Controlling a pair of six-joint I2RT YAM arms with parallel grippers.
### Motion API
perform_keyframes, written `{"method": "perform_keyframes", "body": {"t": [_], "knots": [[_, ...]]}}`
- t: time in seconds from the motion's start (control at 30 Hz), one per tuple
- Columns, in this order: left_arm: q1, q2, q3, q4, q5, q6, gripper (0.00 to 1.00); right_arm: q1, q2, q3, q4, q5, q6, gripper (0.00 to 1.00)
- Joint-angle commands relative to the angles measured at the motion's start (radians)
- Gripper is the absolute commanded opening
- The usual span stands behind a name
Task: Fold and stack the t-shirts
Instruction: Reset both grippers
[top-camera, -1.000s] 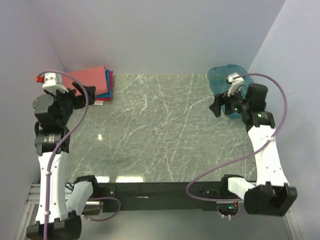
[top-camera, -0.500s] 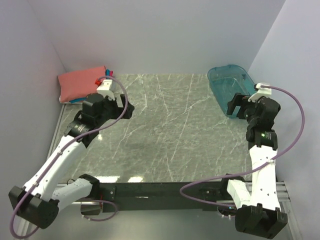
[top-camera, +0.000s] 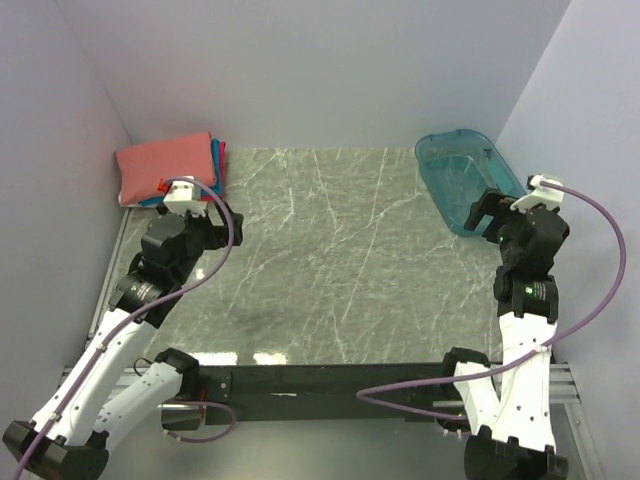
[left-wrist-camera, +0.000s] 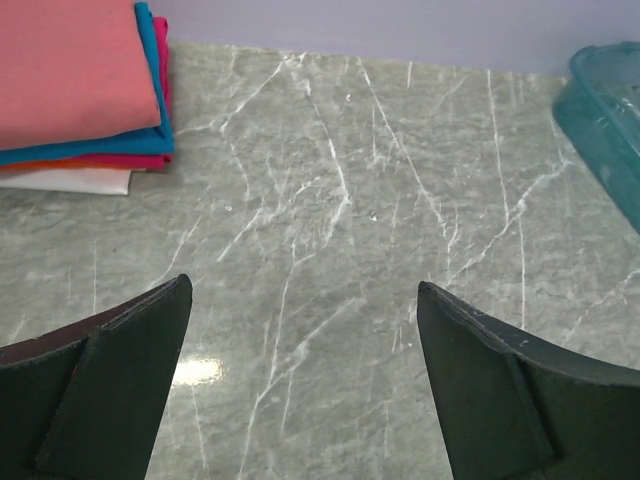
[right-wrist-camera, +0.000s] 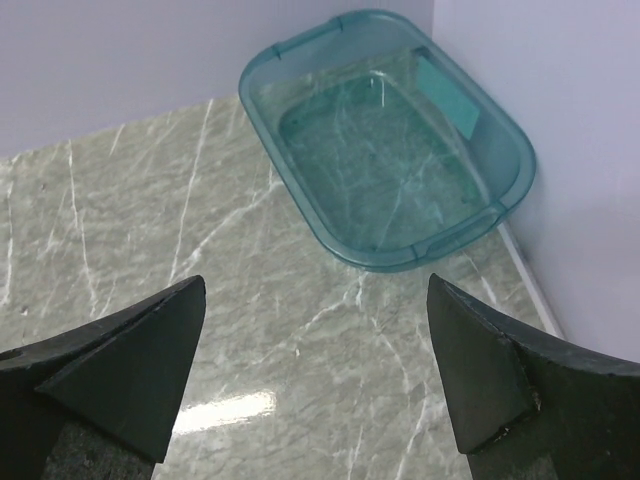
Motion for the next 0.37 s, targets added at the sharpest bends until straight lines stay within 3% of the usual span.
{"method": "perform_keyframes", "body": {"t": [0.0, 0.33], "knots": [[0.000, -0.010, -0.014, 0.052, -0.027, 0.017, 0.99, -0.004, -0.043, -0.007, 0.001, 0.017, 0.005, 0.97], [0.000, -0.039, -0.043, 0.069, -0.060, 0.026, 1.00, -0.004, -0.071, -0.061, 0.046, 0.012, -0.058, 0.97]]}}
